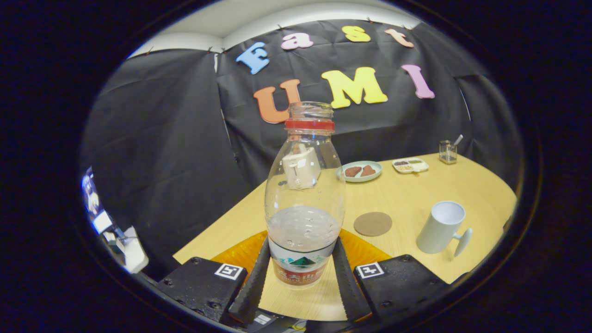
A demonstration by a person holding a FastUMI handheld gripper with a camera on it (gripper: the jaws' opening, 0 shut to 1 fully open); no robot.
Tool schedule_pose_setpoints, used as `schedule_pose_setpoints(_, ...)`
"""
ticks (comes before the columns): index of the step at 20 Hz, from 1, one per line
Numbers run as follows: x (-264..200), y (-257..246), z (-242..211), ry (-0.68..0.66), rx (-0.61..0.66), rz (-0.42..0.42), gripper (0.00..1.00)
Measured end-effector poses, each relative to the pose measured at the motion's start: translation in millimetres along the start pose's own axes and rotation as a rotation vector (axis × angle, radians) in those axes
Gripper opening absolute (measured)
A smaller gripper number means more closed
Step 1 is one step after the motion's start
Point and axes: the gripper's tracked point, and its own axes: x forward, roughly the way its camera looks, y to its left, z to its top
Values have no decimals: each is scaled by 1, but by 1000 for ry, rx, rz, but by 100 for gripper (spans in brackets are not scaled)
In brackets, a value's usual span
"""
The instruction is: Take the bottle from table, then pour the juice into the cup, finally place the bottle on the coaster
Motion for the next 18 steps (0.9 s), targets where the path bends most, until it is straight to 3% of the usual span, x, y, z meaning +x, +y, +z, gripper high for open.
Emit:
schedule_pose_setpoints(8,15,-24,4,40,386,29,74)
schedule_pose_setpoints(14,28,-26,22,18,672,103,74)
schedule_pose_setpoints(18,35,-28,25,18,774,128,73)
